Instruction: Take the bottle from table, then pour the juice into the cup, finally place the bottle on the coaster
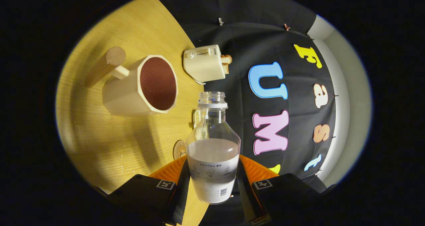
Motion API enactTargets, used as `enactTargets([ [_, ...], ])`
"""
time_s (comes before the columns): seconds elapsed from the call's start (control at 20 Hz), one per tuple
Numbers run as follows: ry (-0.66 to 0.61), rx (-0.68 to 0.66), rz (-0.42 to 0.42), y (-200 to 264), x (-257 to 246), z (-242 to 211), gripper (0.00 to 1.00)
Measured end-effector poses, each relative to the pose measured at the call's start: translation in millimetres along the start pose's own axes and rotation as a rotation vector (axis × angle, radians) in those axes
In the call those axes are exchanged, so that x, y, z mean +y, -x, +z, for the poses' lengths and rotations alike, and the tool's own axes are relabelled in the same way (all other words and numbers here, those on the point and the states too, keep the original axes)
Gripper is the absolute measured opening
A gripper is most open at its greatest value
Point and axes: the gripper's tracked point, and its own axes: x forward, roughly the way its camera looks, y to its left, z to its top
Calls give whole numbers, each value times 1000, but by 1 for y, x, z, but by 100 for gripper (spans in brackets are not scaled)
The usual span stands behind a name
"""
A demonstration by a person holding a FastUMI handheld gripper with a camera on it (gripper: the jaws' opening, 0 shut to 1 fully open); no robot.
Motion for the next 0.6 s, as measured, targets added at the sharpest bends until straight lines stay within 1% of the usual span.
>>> enactTargets([
  [0.2,61,9,16,-2,7,-2,70],
  [0.6,166,-2,8,-5,2,1,70],
])
